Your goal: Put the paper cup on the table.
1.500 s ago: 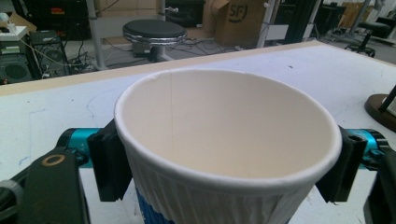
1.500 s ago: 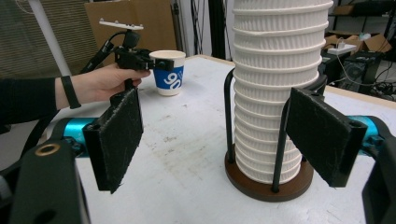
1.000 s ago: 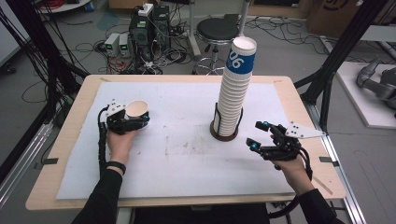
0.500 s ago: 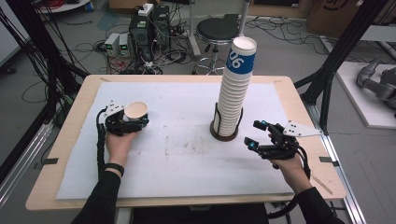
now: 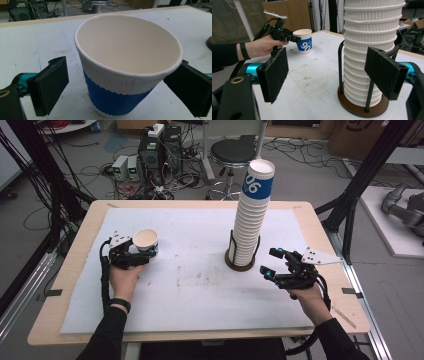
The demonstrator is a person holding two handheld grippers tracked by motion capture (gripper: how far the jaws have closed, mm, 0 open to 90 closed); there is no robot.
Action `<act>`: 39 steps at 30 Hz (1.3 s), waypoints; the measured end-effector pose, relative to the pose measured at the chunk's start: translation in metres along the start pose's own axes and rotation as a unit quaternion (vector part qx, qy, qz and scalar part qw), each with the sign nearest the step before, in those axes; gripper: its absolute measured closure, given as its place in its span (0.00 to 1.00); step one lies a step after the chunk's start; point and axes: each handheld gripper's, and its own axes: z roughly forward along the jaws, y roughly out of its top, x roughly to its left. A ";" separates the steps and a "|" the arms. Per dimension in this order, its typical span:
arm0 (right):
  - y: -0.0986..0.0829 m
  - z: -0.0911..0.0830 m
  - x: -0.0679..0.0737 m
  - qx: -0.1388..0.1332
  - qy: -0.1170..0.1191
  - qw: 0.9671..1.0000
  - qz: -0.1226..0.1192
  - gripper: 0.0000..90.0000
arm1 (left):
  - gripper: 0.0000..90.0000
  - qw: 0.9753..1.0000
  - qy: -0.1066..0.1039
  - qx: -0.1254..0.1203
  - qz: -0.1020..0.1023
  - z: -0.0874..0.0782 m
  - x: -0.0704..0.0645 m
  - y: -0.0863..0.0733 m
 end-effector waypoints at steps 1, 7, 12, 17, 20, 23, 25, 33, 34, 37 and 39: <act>0.000 0.000 0.000 0.002 0.000 1.000 0.001 0.22 | 0.07 1.000 0.000 0.000 0.002 -0.002 -0.001 -0.001; 0.001 0.000 -0.001 -0.003 0.004 1.000 0.003 0.22 | 0.07 1.000 0.008 0.006 -0.016 -0.017 -0.005 -0.004; 0.001 -0.001 -0.003 -0.003 0.005 1.000 0.007 0.22 | 0.07 1.000 0.005 0.005 -0.017 -0.032 -0.010 -0.001; 0.001 0.001 -0.005 0.001 0.014 1.000 0.002 0.22 | 0.07 1.000 -0.015 -0.014 -0.023 -0.053 -0.022 0.000; 0.000 0.003 -0.004 0.008 0.017 1.000 0.001 0.22 | 0.07 0.999 -0.035 -0.035 -0.011 -0.065 -0.034 0.004; 0.000 0.002 -0.003 0.009 0.016 1.000 -0.005 0.22 | 0.07 0.997 -0.062 -0.053 0.012 -0.074 -0.050 0.006; 0.000 0.002 -0.001 0.010 0.014 1.000 -0.009 0.22 | 0.07 0.994 -0.084 -0.065 0.032 -0.076 -0.061 0.009; 0.000 0.000 0.005 0.028 0.001 0.999 -0.024 0.22 | 0.07 0.974 -0.199 -0.082 0.071 -0.065 -0.105 0.014; -0.001 -0.001 0.007 0.032 -0.001 0.999 -0.026 0.22 | 0.07 0.973 -0.204 -0.079 0.078 -0.064 -0.109 0.013; -0.003 -0.008 0.010 0.037 -0.014 0.999 -0.036 0.22 | 0.07 0.968 -0.221 -0.066 0.102 -0.060 -0.122 0.010; -0.005 -0.013 0.010 0.036 -0.026 0.998 -0.040 0.22 | 0.07 0.967 -0.226 -0.062 0.102 -0.058 -0.126 0.008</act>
